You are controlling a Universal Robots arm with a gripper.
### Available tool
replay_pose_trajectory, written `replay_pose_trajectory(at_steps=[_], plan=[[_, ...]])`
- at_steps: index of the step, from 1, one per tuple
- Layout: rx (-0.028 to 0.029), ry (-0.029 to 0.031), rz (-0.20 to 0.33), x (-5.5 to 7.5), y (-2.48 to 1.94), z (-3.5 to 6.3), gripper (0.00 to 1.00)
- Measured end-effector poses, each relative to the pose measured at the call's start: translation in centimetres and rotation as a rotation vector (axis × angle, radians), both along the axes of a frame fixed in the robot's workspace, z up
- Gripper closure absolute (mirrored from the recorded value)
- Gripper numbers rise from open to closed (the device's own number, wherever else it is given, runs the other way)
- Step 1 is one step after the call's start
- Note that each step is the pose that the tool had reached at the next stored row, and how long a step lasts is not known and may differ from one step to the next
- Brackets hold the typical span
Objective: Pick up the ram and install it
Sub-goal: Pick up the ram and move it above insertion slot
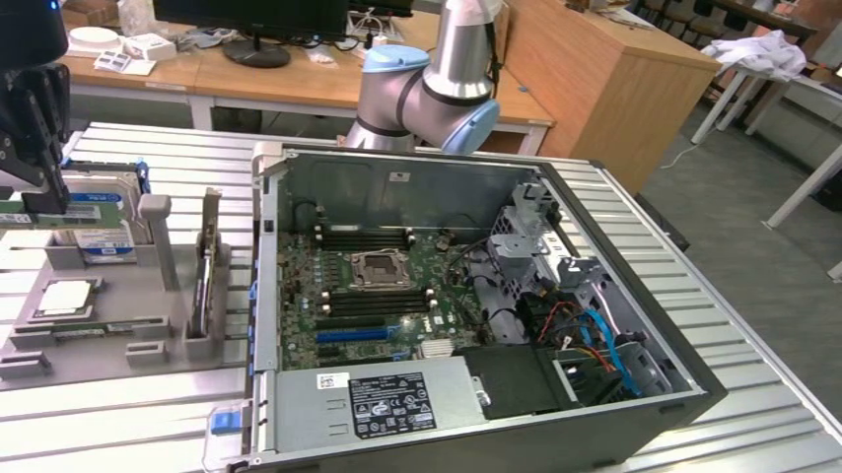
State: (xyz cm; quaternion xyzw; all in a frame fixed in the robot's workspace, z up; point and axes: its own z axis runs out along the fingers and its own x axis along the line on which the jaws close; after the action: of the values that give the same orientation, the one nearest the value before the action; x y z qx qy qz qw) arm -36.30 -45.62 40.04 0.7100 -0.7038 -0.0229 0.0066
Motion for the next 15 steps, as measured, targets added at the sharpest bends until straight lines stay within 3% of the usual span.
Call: replay_pose_trajectory(at_steps=[5, 15], plan=[[0.0000, 0.0000, 0.000, 0.4, 0.00, 0.00, 0.88], [-0.0001, 0.0000, 0.000, 3.2, 0.00, 0.00, 0.88]])
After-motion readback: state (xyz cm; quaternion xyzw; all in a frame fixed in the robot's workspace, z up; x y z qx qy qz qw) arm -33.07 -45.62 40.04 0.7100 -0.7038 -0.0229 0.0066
